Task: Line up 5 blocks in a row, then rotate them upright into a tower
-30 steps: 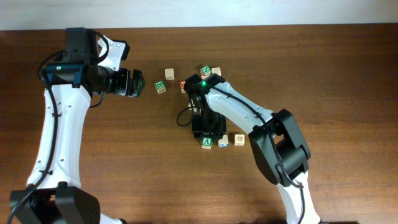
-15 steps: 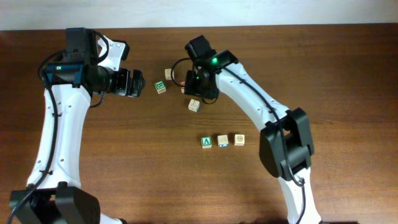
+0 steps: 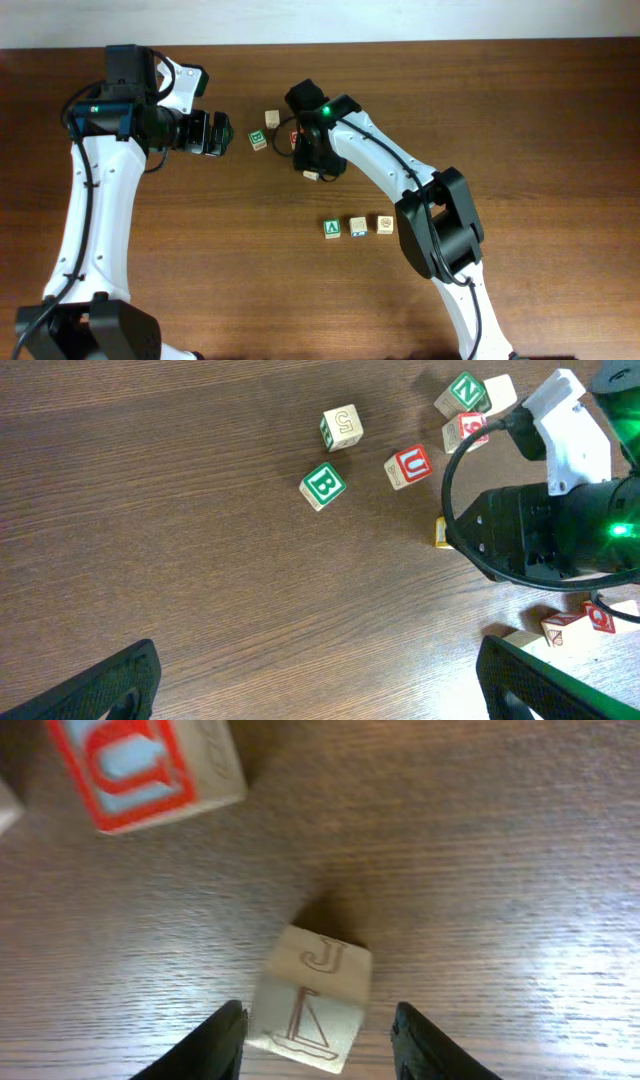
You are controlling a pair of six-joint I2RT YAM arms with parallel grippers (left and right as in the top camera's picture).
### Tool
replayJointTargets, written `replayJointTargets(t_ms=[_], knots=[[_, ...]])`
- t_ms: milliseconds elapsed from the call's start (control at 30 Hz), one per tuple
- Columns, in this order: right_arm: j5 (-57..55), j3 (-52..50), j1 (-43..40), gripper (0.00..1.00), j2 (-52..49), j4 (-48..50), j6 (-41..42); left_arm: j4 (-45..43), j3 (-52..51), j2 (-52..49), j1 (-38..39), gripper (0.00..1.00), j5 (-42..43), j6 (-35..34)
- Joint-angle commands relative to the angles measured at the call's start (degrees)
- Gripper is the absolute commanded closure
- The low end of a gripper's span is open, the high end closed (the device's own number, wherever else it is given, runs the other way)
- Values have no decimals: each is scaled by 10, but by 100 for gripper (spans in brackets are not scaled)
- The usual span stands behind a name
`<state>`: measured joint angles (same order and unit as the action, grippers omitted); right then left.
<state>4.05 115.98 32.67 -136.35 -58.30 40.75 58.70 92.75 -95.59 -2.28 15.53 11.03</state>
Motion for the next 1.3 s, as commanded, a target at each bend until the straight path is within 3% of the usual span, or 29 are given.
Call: replayJointTargets(t_ms=[0, 100, 300, 400, 667, 867, 1267], knots=[[-14, -3, 0, 52, -7, -2, 4, -1, 10, -3, 0, 1, -4, -1], [-21, -3, 1, 52, -9, 6, 4, -1, 10, -3, 0, 1, -4, -1], [-10, -3, 1, 72, -10, 1, -7, -1, 10, -3, 0, 1, -4, -1], [56, -2, 1, 77, -9, 0, -48, -1, 10, -3, 0, 1, -4, -1], [173, -2, 19, 77, -9, -79, -106, -1, 10, -3, 0, 1, -4, -1], [128, -3, 49, 77, -9, -185, -123, -1, 10, -3, 0, 1, -4, -1], [24, -3, 58, 77, -9, -253, -116, -1, 10, -3, 0, 1, -4, -1]])
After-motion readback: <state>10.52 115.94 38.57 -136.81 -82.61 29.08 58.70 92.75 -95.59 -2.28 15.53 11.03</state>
